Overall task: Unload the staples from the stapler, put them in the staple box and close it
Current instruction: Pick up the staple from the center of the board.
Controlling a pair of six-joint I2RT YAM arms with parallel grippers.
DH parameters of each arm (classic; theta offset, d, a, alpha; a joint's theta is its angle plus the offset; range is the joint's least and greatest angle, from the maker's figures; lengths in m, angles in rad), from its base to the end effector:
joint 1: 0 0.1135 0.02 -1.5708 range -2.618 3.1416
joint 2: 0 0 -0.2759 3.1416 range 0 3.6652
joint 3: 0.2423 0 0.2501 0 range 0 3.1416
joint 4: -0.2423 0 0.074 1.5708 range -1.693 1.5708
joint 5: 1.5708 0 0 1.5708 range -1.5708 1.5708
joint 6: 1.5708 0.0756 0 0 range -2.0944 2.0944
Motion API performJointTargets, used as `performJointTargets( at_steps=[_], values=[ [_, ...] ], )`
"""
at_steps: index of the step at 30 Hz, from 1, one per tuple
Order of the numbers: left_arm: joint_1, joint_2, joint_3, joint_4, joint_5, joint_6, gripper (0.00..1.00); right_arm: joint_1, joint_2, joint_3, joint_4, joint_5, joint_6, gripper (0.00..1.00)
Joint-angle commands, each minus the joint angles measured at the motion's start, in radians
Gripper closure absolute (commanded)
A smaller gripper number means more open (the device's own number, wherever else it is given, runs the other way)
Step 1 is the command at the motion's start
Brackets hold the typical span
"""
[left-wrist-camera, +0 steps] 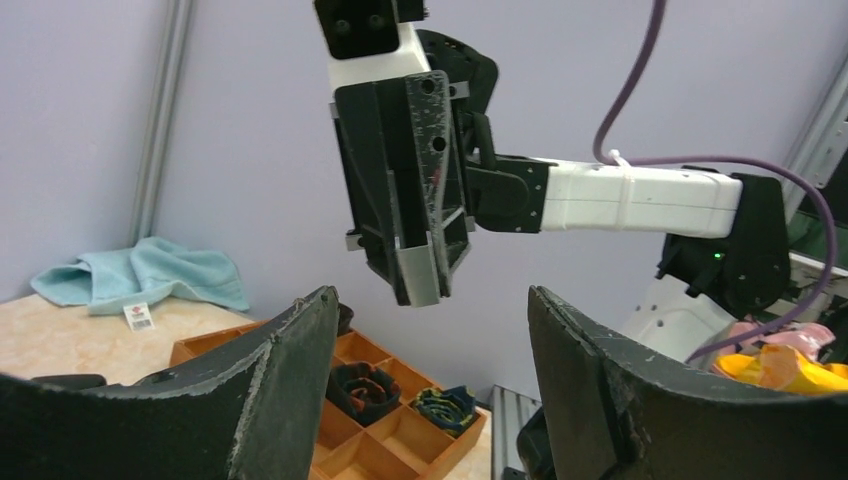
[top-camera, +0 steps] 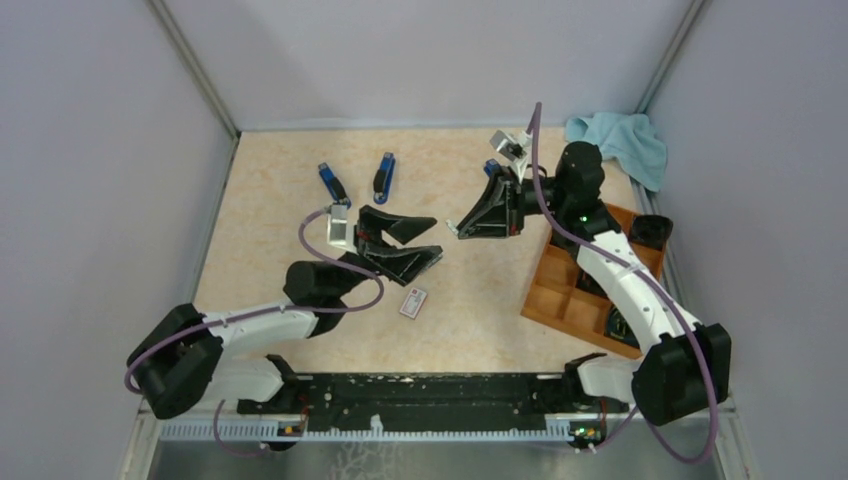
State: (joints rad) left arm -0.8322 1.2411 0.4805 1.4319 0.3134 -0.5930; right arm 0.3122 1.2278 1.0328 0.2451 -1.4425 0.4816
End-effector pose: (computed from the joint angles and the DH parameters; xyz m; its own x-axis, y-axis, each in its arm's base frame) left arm 0.1593 -0.2096 0.3414 -0.1367 -0.6396 -0.7565 0.9521 0.1261 -0.2786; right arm 0.2250 0.1514 0.3893 -0.4126 -0.0709 -0.9081 -0.8923 -0.1688 0.4186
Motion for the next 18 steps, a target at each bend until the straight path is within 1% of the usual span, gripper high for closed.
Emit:
performJointTargets(
  at_steps=[1, 7, 18],
  values=[
    [-0.019, 0.043, 0.038, 0.111, -0.073, 0.034, 0.26, 0.008, -0.042, -0.009, 0.142, -0.027, 0.1, 0.91],
    [-0.051, 0.075, 0.066, 0.116, -0.087, 0.04, 0.34, 0.01, -0.041, -0.015, 0.137, -0.019, 0.099, 0.91],
    [-0.073, 0.117, 0.1, 0.131, -0.114, 0.029, 0.49, 0.013, -0.037, -0.023, 0.126, -0.008, 0.089, 0.91]
  ],
)
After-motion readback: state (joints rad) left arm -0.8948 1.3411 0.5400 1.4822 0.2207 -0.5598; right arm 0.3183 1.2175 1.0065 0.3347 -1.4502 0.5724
